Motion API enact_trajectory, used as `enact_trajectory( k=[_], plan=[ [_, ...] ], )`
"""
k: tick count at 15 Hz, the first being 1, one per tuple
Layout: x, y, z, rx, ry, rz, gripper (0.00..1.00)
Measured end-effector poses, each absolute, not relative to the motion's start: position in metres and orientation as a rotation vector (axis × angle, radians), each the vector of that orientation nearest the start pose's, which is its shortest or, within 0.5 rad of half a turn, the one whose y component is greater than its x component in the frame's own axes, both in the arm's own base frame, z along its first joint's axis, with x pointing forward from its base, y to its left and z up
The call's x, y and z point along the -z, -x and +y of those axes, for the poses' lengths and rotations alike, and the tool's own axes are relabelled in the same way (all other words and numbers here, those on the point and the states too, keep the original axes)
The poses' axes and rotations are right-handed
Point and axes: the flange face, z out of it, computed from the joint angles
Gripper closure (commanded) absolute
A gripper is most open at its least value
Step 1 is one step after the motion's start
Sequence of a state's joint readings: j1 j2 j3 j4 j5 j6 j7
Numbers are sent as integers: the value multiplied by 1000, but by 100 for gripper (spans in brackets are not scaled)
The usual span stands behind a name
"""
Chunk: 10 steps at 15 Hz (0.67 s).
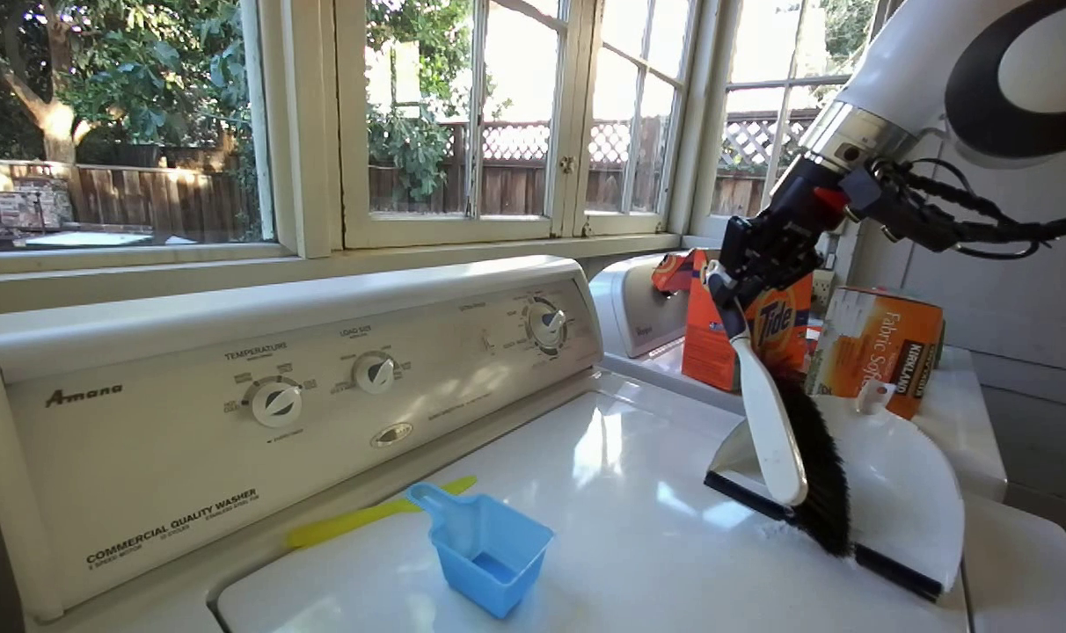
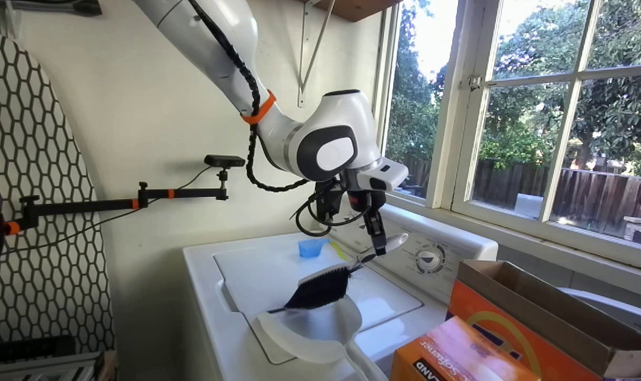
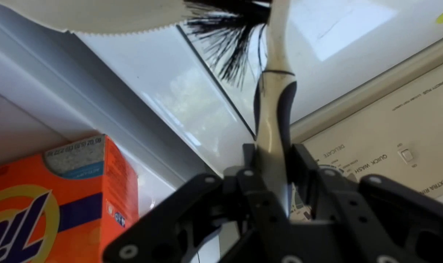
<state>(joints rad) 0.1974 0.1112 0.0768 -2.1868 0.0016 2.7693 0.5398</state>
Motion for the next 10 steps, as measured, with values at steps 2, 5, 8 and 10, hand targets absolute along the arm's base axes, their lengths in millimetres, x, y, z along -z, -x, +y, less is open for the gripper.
enact_trajectory(
  k=[2,5,8,10],
  plan=[
    [-400,-563,155,667,2854,386,93],
    [-415,-561,156,695,2834,386,93],
    [-425,-556,166,688,2795,376,93],
    [-429,-552,174,669,2765,365,93]
  ],
)
